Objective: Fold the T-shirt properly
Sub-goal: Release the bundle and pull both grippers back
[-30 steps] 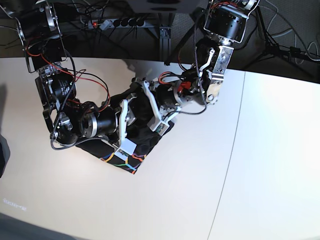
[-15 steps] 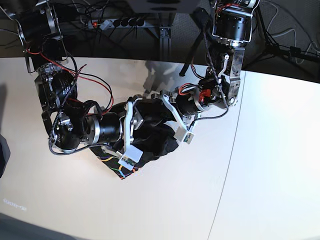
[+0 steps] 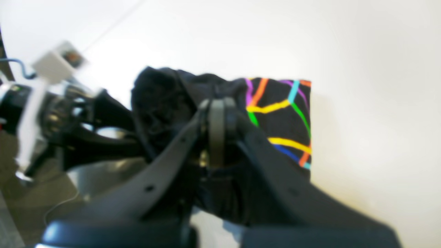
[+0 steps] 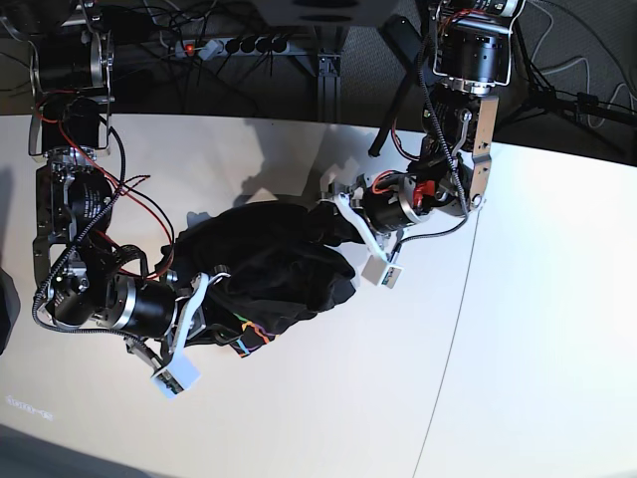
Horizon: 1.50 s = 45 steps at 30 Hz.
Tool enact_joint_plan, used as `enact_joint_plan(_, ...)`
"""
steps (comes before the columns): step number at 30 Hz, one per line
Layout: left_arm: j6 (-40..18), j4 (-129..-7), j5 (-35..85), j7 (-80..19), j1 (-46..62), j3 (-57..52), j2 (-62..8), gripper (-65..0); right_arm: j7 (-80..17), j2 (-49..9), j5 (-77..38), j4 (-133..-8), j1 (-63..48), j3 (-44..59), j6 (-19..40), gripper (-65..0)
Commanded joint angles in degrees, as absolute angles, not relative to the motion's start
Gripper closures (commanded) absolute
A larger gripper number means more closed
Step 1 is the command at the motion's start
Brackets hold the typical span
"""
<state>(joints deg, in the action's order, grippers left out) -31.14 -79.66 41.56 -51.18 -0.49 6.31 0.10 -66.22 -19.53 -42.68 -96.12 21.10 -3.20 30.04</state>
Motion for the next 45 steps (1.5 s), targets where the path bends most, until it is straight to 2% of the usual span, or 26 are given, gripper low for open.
enact_joint_plan(1,-32.84,-81.10,43.24,-50.43,-1.39,6.28,-0.34,-25.8,-64.93,-20.12,-43.51,-96.20,22.11,-2.74,34.28,0.0)
enact_joint_plan(9,-33.01,-81.82,43.92,-50.43,-1.41,6.28,-2.92,-25.8,-67.31,-20.14,-45.74,-94.70,19.42,-2.74,34.28,0.0)
enact_joint_plan(17,-33.01,-81.82,43.92,-50.39,-1.43,5.80,-4.58,-25.8,-67.55,-19.81,-53.52,-94.70,10.46,-2.76,34.33,0.0)
enact_joint_plan(26,-33.08,-81.82,43.90,-50.46,-1.41,-0.25,-4.73,-25.8,-69.52,-19.81,-60.38,-96.82,6.20,-2.87,34.48,0.0)
enact_joint_plan(31,-33.26,-81.82,44.16,-50.46,-1.43,-1.63,-5.98,-25.8,-68.49,-19.84,-56.25,-100.51,9.06,-0.95,34.35,0.0)
enact_joint_plan(38,-33.30,-81.82,45.69,-51.51,-0.89,-1.63,-7.62,-25.8,-65.08,-19.99,-48.90,-100.09,14.48,4.64,34.35,0.0)
enact_joint_plan(45,-33.30,-81.82,45.82,-51.48,-0.78,-1.63,-9.08,-25.8,-61.82,-19.99,-42.04,-97.12,14.59,5.23,34.35,0.0)
